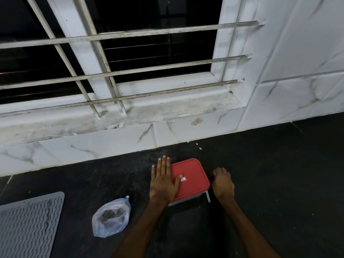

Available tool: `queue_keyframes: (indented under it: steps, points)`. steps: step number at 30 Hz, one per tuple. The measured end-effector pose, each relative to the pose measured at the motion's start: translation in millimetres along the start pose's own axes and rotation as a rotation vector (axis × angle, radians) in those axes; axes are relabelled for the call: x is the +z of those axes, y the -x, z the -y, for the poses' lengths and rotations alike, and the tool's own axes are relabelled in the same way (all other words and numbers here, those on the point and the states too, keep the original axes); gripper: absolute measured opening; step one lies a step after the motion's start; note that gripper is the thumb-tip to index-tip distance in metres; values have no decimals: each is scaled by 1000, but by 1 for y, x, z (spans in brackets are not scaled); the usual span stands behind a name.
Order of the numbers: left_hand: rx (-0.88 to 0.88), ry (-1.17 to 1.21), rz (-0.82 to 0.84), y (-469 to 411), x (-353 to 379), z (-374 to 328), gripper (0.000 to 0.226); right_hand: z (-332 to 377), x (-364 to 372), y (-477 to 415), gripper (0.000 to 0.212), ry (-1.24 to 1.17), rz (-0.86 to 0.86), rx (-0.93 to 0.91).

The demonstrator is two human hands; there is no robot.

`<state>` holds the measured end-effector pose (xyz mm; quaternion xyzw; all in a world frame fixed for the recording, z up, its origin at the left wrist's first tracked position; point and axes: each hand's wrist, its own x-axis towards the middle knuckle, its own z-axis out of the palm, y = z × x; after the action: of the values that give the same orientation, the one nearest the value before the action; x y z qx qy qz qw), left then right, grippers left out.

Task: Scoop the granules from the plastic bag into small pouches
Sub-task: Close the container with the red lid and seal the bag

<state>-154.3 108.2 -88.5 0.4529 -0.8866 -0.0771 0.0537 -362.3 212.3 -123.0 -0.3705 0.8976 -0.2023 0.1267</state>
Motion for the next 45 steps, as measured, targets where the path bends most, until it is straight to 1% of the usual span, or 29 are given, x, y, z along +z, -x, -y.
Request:
queue_keyframes:
  steps: [1,2,3,4,6,7,10,13,15,17,20,22,24,27,28,29,30,32,34,37,39,41,43,44,45]
  points:
    - [-1,8,-2,0,0,0,85,-1,0,0,29,-29,11,-36]
    - [-3,13,-3,1,1,-1,86,-2,2,2,39,-52,60,-98]
    - [-5,11,4,2,1,-1,87,-3,5,2,47,-54,129,-172]
    - [-6,5,11,2,2,-1,87,-2,6,3,49,-17,202,-235]
    - [-10,-1,10,1,1,-1,88,-1,7,0,42,90,290,-312]
    - [-15,4,9,1,0,-1,88,-1,8,-2,37,101,311,-328]
    - [-27,0,30,1,-1,-2,88,3,-2,1,30,76,330,-326]
    - [-27,-12,35,2,-1,-1,88,1,-6,5,28,170,355,-368]
    - [-31,-3,31,2,0,-1,89,-2,-6,9,31,166,413,-323]
    - [-29,1,35,2,0,-1,89,-2,-6,11,35,131,421,-253]
    - [-23,5,35,2,-1,-1,90,1,-7,7,38,157,368,-212]
    - [-25,16,35,3,-2,-1,90,5,-19,4,36,153,275,-209]
    - [-25,22,42,3,-3,-1,91,10,-39,3,30,54,112,-189]
    - [-23,26,49,3,-2,0,91,26,-76,5,23,-141,-205,-126]
    - [-25,26,48,2,0,0,90,33,-84,8,21,-190,-300,-152]
    - [-24,24,39,2,2,1,90,41,-88,14,18,-235,-351,-211]
    - [-21,29,29,1,2,1,89,48,-87,20,14,-268,-342,-280]
    - [-10,42,19,-3,1,1,89,56,-71,34,10,-229,-214,-377]
    - [1,31,32,-3,0,0,90,58,-49,46,15,-105,-91,-381]
    - [0,38,53,-3,-2,3,92,63,-33,53,28,29,-49,-346]
    - [-4,88,69,-2,-6,4,96,67,-34,55,31,67,-41,-345]
    - [-10,174,58,1,-13,8,98,68,-37,56,34,91,-84,-336]
    - [-41,268,-20,6,-25,21,90,72,-41,63,36,86,-172,-324]
    - [-77,303,-88,13,-32,34,83,79,-41,70,33,50,-219,-364]
    - [-117,338,-165,23,-40,50,77,87,-40,77,29,-4,-246,-445]
